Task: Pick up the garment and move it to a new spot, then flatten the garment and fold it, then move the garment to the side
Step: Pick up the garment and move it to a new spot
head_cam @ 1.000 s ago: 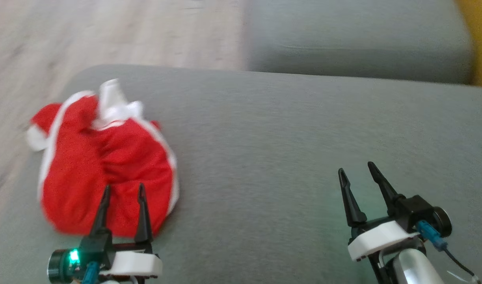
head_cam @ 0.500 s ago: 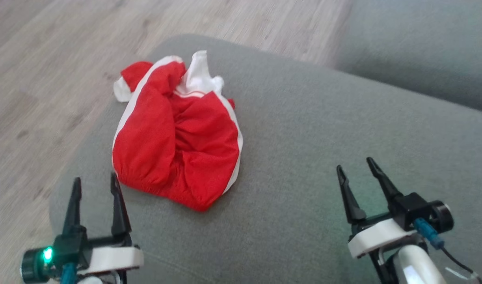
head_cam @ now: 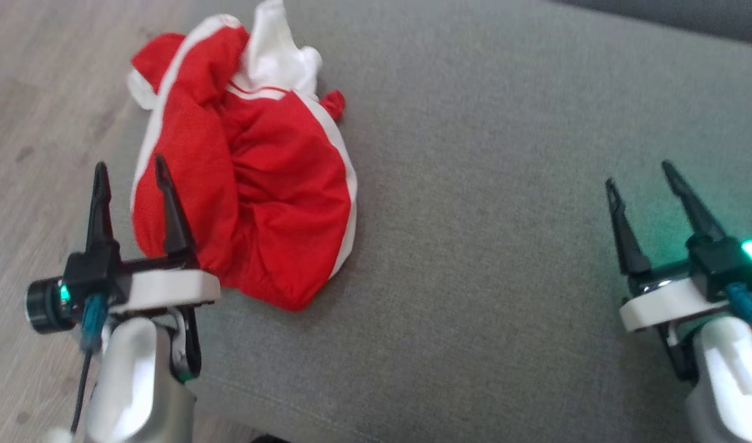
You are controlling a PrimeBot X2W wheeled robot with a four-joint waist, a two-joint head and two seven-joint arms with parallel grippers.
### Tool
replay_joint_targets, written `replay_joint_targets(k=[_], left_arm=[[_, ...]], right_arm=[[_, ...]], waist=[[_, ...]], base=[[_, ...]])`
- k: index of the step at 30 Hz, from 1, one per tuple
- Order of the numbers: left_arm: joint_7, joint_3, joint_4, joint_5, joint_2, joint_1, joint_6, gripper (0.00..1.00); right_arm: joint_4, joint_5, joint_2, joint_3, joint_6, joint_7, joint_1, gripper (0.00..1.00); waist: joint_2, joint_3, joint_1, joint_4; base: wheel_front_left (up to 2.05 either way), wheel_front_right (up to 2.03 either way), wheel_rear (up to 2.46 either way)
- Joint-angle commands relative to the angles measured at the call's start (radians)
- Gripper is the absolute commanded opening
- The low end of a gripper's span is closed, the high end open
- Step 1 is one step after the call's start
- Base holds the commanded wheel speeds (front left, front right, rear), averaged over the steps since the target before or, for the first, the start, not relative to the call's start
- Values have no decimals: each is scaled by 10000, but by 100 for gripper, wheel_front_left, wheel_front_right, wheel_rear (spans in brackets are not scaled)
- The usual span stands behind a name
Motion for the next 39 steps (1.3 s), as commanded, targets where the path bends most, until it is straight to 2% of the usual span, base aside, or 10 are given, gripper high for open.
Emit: replay_joint_targets(k=[1,5,12,22,23,24,25,30,31,39], left_arm=[[-42,502,387,-209,148,-521,139,100],[-42,587,2343,-524,148,-1357,135,100],[68,398,5502,-807,212,-2777,-486,100],[-11,221,8095,-999,223,-3909,-895,100],[-16,202,8273,-1036,218,-3958,-977,59],[-19,193,8439,-1079,213,-4000,-1048,35],[-23,183,8563,-1100,211,-4044,-1074,0],[-37,263,7986,-1018,449,-4045,-855,0],[-38,345,7299,-921,608,-3906,-683,0],[-40,442,4453,-321,1275,-3256,-387,0]], right_arm=[[-405,-33,-212,228,-7,-109,-333,100],[-554,-48,-419,185,-7,-109,-302,100],[-650,-34,-625,143,-7,-109,-313,100],[-659,-63,-637,269,-7,-109,-545,100],[-644,-57,-628,278,-7,-109,-563,100],[-627,-49,-616,282,-7,-109,-578,100],[-609,-41,-596,281,-7,-109,-591,100],[-548,14,-388,301,-7,-109,-630,100],[-514,47,-265,339,-7,-109,-645,100],[-305,207,326,465,-7,-109,-597,100]], waist=[[0,609,-3,-246],[0,954,-3,-359],[0,1497,-3,-521],[0,1902,-3,-622],[0,1907,-3,-630],[0,1903,-3,-639],[0,1890,-3,-646],[0,1626,-3,-740],[0,1431,-3,-799],[0,432,-3,-1072]], base=[[0,0,0],[0,0,0],[0,0,0],[0,0,0],[0,0,0],[0,0,0],[0,0,0],[0,0,0],[0,0,0],[0,0,0]])
